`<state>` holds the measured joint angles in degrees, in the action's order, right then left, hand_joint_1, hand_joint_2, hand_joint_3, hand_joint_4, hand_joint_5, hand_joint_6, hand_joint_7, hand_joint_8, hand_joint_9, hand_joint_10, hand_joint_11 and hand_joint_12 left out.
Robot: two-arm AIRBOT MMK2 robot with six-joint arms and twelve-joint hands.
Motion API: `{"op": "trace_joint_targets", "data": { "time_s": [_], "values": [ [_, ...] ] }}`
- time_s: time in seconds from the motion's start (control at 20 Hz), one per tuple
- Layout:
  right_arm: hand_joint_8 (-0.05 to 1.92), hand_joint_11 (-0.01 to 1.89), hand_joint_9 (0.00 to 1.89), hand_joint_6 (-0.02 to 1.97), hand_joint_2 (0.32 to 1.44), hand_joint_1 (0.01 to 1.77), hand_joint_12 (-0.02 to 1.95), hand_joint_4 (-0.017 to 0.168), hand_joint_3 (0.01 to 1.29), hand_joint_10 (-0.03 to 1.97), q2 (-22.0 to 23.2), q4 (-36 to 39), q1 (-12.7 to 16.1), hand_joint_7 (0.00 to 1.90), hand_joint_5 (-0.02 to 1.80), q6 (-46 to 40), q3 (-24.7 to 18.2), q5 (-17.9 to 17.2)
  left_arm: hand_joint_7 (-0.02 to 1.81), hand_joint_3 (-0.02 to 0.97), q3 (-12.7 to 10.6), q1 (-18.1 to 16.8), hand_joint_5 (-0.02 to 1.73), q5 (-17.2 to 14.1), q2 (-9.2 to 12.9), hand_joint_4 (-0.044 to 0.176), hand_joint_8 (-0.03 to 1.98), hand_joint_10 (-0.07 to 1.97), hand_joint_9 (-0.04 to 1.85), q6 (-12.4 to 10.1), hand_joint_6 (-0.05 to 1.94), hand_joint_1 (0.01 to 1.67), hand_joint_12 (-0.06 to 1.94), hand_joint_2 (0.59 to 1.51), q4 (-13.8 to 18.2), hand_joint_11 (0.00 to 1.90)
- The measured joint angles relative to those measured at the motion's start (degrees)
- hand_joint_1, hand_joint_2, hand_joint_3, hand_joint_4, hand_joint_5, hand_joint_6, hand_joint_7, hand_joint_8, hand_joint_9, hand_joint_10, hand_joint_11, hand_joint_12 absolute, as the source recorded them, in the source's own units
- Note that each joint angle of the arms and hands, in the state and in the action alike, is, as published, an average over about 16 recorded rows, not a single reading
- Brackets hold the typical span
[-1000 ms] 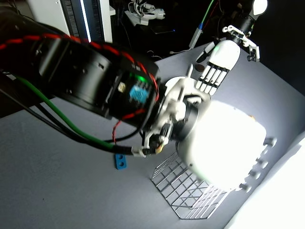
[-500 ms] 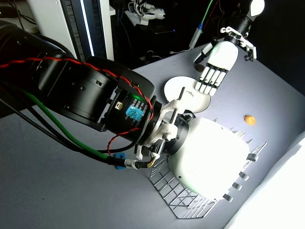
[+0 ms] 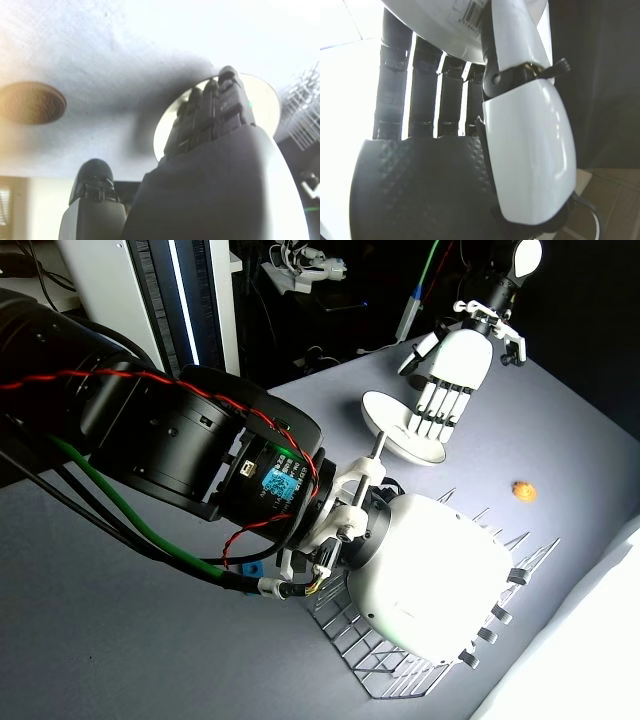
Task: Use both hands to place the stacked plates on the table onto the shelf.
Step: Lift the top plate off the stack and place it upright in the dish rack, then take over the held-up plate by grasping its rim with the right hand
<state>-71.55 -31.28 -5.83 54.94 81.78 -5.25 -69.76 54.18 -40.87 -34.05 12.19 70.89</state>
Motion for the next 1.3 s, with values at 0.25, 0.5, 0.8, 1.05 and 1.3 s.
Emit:
{"op": "trace_joint_targets", "data": {
  "time_s": [0.25,0.5,0.8,1.05,1.3],
  "values": [
    [0.51,0.63,0.88,0.59,1.05,1.25,1.2,-0.006,0.02,0.57,0.19,0.0,0.33,0.9,0.78,0.01,-0.33,-0.13,0.0,0.005,1.54,1.3,-0.01,1.63,0.35,-0.012,0.0,-0.02,-0.02,-0.07,-0.03,0.02,-0.02,1.117,-2.97,0.01],
    [0.2,0.46,0.77,0.3,1.07,1.18,1.26,-0.004,0.02,0.35,0.88,0.85,1.47,0.82,0.71,-0.01,-1.68,-0.47,0.0,0.005,2.34,1.73,-0.01,2.35,0.6,-0.012,0.0,-0.02,-0.02,0.0,-0.03,0.02,-0.02,1.115,-4.32,0.01],
    [0.05,0.23,0.56,0.06,1.07,1.09,1.23,-0.003,0.02,0.24,3.1,9.75,3.7,0.63,0.56,0.19,-7.07,-3.67,0.01,0.005,2.74,1.76,-0.01,2.61,0.85,-0.012,0.0,-0.02,-0.02,0.28,-0.03,0.02,-0.02,1.115,-4.82,0.01],
    [0.02,0.08,0.32,0.03,1.04,1.03,0.87,0.0,0.02,0.15,4.62,20.67,3.67,0.37,0.34,2.8,-14.21,-8.47,0.01,0.005,2.99,1.78,-0.01,2.75,1.01,-0.012,0.0,-0.02,-0.01,0.6,-0.03,0.02,-0.02,1.117,-5.19,0.01],
    [0.01,0.01,0.14,0.03,0.96,1.02,0.44,0.002,0.02,0.07,4.17,31.34,-0.12,0.16,0.16,8.06,-20.78,-13.34,0.01,0.006,3.08,1.83,-0.01,2.78,1.09,-0.012,0.0,-0.02,-0.01,0.89,-0.03,0.02,-0.02,1.117,-5.49,0.01]
  ]
}}
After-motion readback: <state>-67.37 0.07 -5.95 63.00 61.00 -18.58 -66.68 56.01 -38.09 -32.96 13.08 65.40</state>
